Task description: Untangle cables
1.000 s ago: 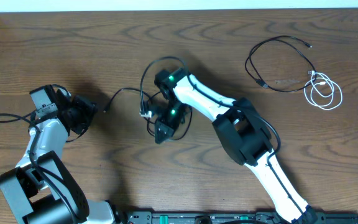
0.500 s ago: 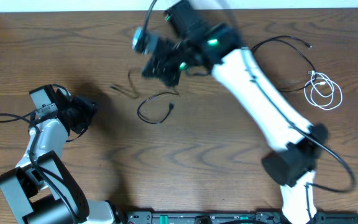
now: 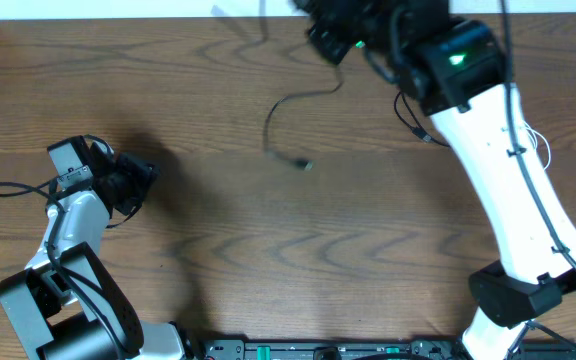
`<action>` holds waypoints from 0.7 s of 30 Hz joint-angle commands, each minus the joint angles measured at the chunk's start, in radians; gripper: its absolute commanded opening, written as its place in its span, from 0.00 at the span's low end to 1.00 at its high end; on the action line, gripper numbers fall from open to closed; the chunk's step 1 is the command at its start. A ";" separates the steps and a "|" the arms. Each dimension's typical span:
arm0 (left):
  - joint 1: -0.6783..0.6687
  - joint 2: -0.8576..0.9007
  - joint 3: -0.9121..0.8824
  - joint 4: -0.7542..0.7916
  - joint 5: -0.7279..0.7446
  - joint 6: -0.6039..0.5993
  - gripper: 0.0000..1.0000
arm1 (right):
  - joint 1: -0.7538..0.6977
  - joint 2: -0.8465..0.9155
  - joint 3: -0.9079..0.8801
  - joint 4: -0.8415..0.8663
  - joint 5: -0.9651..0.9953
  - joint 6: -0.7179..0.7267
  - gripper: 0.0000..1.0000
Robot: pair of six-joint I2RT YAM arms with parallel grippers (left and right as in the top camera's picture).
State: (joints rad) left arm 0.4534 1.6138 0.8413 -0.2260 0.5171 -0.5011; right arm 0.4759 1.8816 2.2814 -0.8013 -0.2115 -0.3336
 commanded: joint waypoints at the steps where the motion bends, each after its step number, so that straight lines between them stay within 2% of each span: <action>1: -0.002 0.000 -0.006 0.003 -0.007 -0.009 0.34 | -0.061 -0.021 0.008 0.006 0.212 0.075 0.01; 6: -0.002 0.000 -0.006 0.003 -0.007 -0.009 0.34 | -0.159 -0.021 0.008 -0.029 0.333 0.154 0.01; 15: -0.002 0.000 -0.006 0.003 -0.006 -0.009 0.34 | -0.329 -0.007 0.006 -0.174 0.336 0.281 0.01; 21: -0.002 0.000 -0.006 0.002 -0.006 -0.009 0.34 | -0.391 0.024 0.006 -0.286 0.333 0.289 0.02</action>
State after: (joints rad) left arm 0.4534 1.6138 0.8413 -0.2245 0.5171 -0.5014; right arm 0.1020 1.8828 2.2814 -1.0649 0.1120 -0.0757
